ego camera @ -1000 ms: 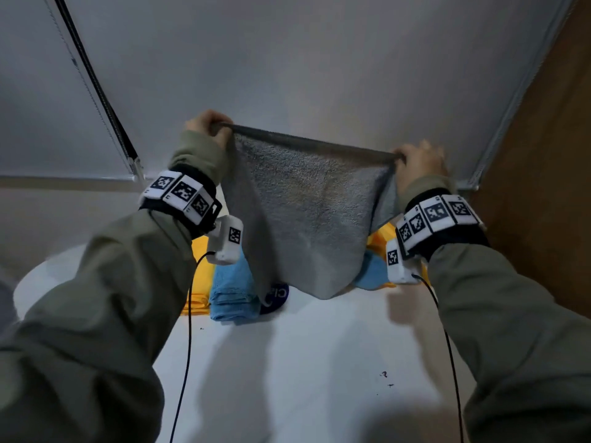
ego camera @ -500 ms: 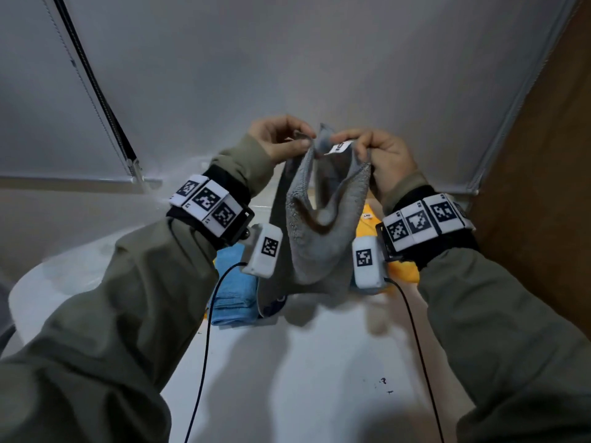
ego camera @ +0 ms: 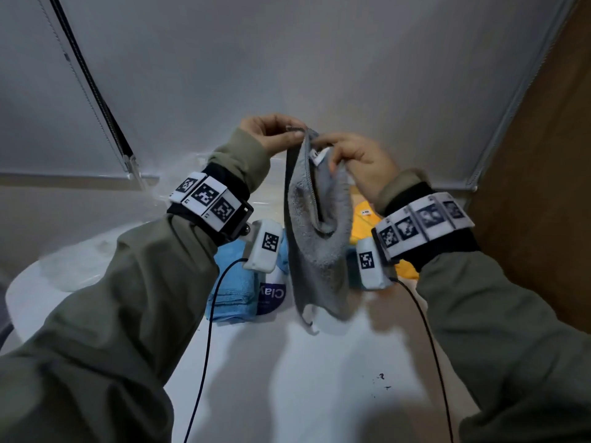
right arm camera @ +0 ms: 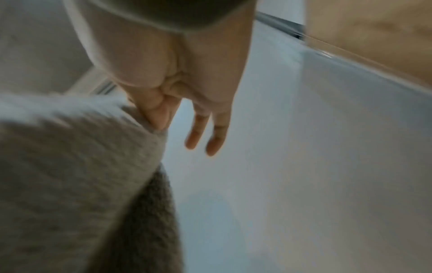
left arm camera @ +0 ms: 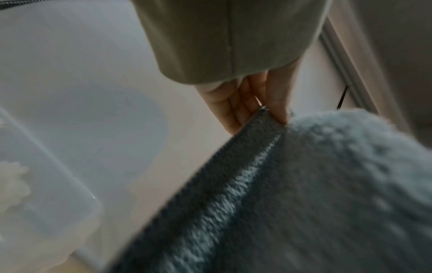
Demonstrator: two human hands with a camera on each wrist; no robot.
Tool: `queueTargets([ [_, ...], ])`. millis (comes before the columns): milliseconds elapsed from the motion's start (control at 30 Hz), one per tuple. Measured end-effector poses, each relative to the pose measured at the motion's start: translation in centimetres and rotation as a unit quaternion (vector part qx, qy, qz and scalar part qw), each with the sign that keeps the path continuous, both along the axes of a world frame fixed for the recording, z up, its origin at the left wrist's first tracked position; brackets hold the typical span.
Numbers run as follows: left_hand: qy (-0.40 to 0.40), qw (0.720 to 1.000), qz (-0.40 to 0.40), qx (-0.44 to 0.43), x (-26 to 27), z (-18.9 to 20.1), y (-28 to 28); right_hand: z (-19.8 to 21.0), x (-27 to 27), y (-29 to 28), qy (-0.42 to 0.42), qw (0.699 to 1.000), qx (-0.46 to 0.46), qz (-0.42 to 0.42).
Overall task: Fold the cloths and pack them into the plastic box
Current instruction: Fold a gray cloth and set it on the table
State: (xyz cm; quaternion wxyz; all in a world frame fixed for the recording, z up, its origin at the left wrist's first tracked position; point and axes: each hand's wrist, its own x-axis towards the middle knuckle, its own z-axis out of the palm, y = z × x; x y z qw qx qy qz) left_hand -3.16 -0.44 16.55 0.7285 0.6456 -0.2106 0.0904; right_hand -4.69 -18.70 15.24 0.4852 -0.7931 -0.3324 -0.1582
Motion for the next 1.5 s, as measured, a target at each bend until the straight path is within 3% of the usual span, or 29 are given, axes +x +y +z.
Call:
queueTargets([
  [33, 0.0, 1.0, 0.008, -0.011, 0.2, 0.1, 0.0, -0.1, 0.2, 0.3, -0.074, 0.984, -0.154, -0.058],
  [100, -0.007, 0.999, 0.028, -0.026, 0.5, 0.4, 0.0, -0.4, 0.0, 0.8, -0.088, 0.913, -0.379, -0.126],
  [167, -0.011, 0.998, 0.06, -0.019, 0.9, 0.7, 0.6, -1.1, -0.4, 1.0, -0.041, 0.887, -0.433, -0.156],
  [267, 0.002, 0.992, 0.126, -0.009, 1.3, 0.7, 2.4, -1.7, -0.5, 0.5, -0.07, 0.851, -0.486, -0.185],
  [300, 0.007, 0.989, 0.148, -0.002, 1.4, 0.5, 3.1, -1.7, -0.3, 0.3, -0.064, 0.855, -0.483, -0.181],
  [433, 0.007, 0.981, 0.187, 0.05, 1.4, 0.0, 5.2, -1.1, 0.3, -1.2, -0.026, 0.939, -0.336, -0.072],
  [500, 0.014, 0.981, 0.184, 0.063, 1.3, -0.2, 5.8, 0.0, -0.1, -1.8, 0.063, 0.976, -0.206, 0.002],
  [533, 0.019, 0.982, 0.178, 0.065, 1.2, -0.3, 6.0, 0.3, -0.2, -2.1, 0.105, 0.984, -0.138, 0.035],
  [600, 0.028, 0.986, 0.16, 0.046, 0.9, -0.4, 6.0, 0.7, -0.1, -2.4, 0.111, 0.993, -0.012, 0.039],
  [667, 0.032, 0.989, 0.142, 0.021, 0.7, -0.5, 5.8, 0.5, 0.5, -2.7, 0.088, 0.992, 0.084, -0.027],
  [733, 0.03, 0.991, 0.127, 0.015, 0.5, -0.3, 5.7, 0.4, 1.1, -3.1, 0.087, 0.985, 0.118, -0.095],
  [833, 0.033, 0.99, 0.13, 0.047, 0.5, -0.3, 5.3, 0.1, 1.9, -4.3, 0.132, 0.977, 0.11, -0.127],
  [1000, 0.057, 0.96, 0.188, 0.197, 1.6, -1.1, 4.2, -0.8, 3.3, -4.8, 0.147, 0.966, 0.049, -0.205],
  [1100, 0.064, 0.962, 0.192, 0.185, 2.3, -0.9, 3.5, -0.6, 3.6, -4.1, 0.186, 0.95, 0.103, -0.229],
  [1233, 0.008, 0.969, 0.193, 0.154, 1.7, 0.9, 2.8, 1.5, 2.9, -4.5, 0.115, 0.947, 0.113, -0.277],
  [1300, -0.03, 0.981, 0.161, 0.104, 0.9, 1.7, 3.2, 2.5, 2.0, -5.0, 0.109, 0.949, 0.162, -0.246],
  [1367, -0.04, 0.992, 0.107, 0.047, -0.2, 2.0, 3.7, 2.9, 0.9, -5.5, 0.165, 0.946, 0.227, -0.164],
  [1500, 0.038, 0.998, 0.031, 0.033, -2.2, 1.0, 3.9, 2.4, -1.4, -5.4, 0.288, 0.928, 0.227, -0.067],
])
